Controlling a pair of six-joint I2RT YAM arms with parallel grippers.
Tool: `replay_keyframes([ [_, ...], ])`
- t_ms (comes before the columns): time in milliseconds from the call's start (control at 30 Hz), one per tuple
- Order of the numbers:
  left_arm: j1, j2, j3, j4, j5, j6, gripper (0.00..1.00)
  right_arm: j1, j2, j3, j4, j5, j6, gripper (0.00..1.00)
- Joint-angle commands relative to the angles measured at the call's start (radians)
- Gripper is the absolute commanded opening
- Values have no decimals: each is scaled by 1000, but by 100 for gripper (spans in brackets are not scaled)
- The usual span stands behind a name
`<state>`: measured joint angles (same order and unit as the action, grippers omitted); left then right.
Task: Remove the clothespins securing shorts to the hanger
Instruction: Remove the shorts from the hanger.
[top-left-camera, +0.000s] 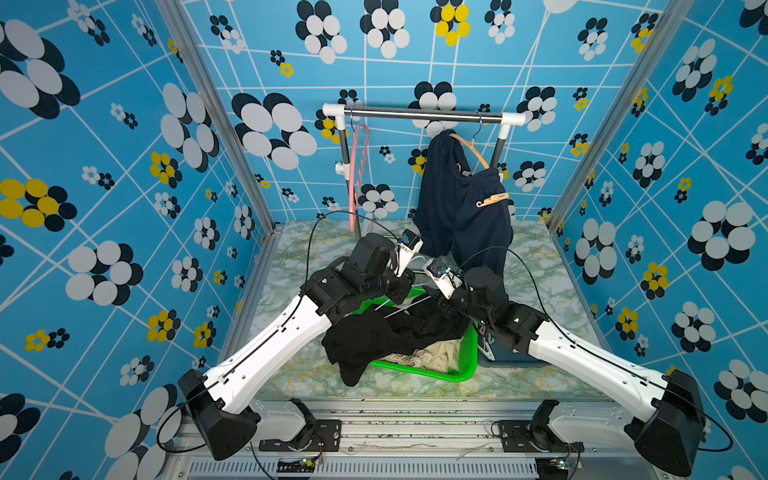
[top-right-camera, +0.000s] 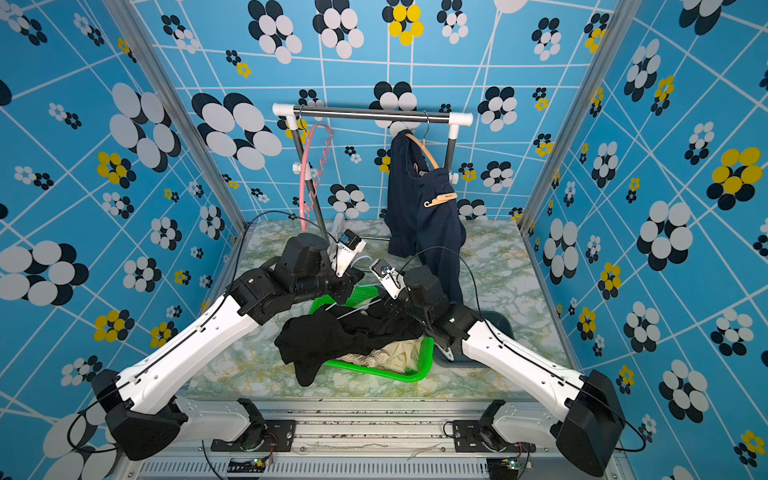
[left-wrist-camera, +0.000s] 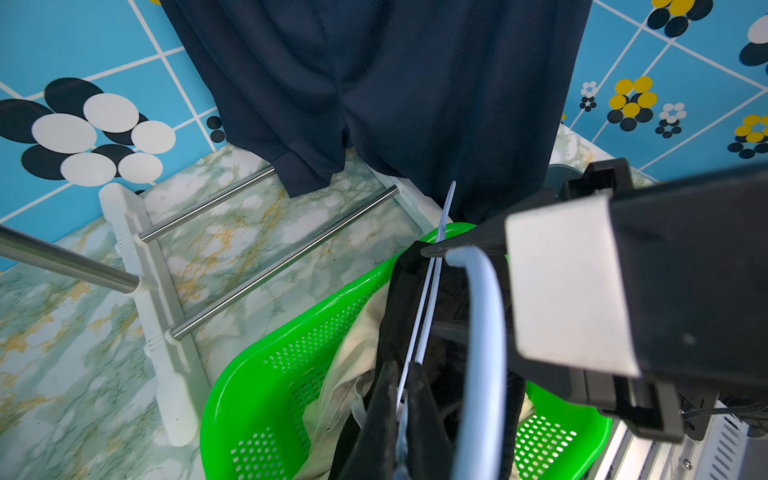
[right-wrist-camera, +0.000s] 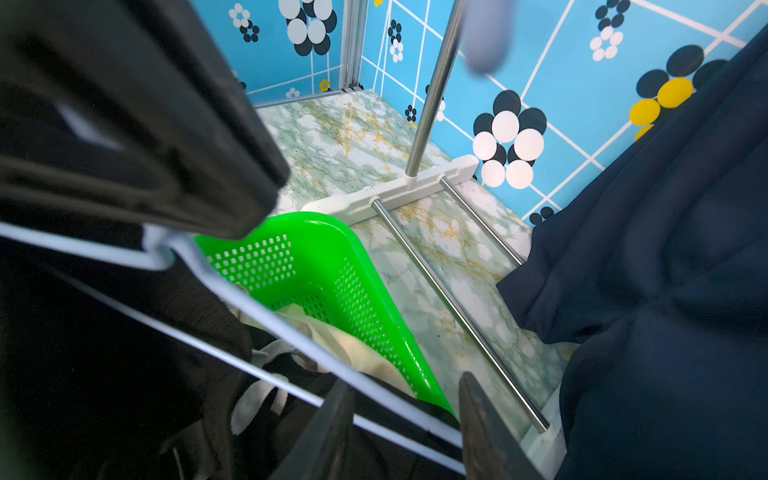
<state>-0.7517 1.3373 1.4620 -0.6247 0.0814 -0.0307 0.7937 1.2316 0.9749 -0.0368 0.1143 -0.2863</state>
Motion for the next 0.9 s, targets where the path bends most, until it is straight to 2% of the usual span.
replay_keyframes([
  [0,7,1,32,-1,73,-24,0,10,-5,-14,69,-21,-58,44],
  [133,20,4,32,9,118,-33,0,17,-15,-32,80,-34,-79,43],
  [233,33,6,29,18,151,-45,0,19,-20,-39,89,-26,-89,39],
  [367,57,8,19,34,201,-57,0,18,-17,-37,76,-19,-109,26],
  [533,128,11,-27,99,337,-99,0,19,-14,-13,34,18,-146,11],
  [700,187,20,-70,161,441,-135,10,19,-33,11,-28,43,-181,4],
  [767,193,19,-77,164,447,-120,17,18,-46,17,-55,50,-195,0],
  [867,199,18,-78,144,461,-61,26,18,-67,26,-89,62,-210,0],
])
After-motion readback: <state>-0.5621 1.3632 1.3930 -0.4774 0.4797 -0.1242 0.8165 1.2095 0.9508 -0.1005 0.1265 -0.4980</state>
